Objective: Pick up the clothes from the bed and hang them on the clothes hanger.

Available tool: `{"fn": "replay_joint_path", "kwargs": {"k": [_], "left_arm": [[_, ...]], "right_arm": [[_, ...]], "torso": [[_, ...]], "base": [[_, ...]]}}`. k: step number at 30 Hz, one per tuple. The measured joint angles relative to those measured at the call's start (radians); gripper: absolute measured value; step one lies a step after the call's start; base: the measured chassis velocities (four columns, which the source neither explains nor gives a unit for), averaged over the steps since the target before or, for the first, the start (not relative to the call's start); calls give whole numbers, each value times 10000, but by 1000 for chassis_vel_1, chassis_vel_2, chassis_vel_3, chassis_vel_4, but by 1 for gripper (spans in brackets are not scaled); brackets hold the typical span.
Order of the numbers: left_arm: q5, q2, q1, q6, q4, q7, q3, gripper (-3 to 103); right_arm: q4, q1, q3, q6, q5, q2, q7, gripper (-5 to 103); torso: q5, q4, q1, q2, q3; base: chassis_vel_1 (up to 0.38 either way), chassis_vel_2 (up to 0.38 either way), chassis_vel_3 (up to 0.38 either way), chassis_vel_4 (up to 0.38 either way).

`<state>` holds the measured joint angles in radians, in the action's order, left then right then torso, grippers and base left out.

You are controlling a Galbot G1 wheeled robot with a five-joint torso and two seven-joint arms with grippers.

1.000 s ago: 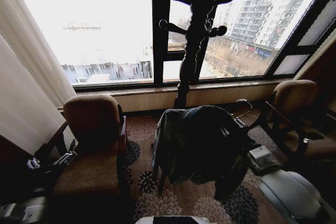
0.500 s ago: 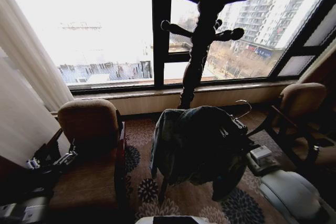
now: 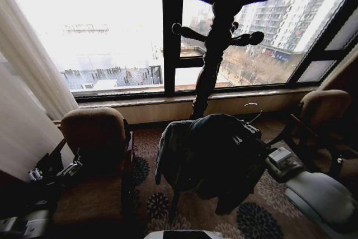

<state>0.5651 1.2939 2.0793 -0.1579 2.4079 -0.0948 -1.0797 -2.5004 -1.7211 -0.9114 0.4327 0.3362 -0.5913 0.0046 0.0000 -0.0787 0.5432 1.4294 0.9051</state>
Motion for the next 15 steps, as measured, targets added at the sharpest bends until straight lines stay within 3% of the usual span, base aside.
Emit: {"fn": "replay_joint_path", "kwargs": {"k": [7,15], "left_arm": [[0,0,0,0,0,-1,0,100],[0,0,-1,0,0,-1,0,100]], "right_arm": [[0,-285,-180,2,718,1175,-291,33],[-4,1187,-129,142,1495,2531,-327,33]], "torso": [[0,0,8,-4,3],[0,2,5,-4,2]], "base": [[0,0,0,0],[0,0,0,0]]}}
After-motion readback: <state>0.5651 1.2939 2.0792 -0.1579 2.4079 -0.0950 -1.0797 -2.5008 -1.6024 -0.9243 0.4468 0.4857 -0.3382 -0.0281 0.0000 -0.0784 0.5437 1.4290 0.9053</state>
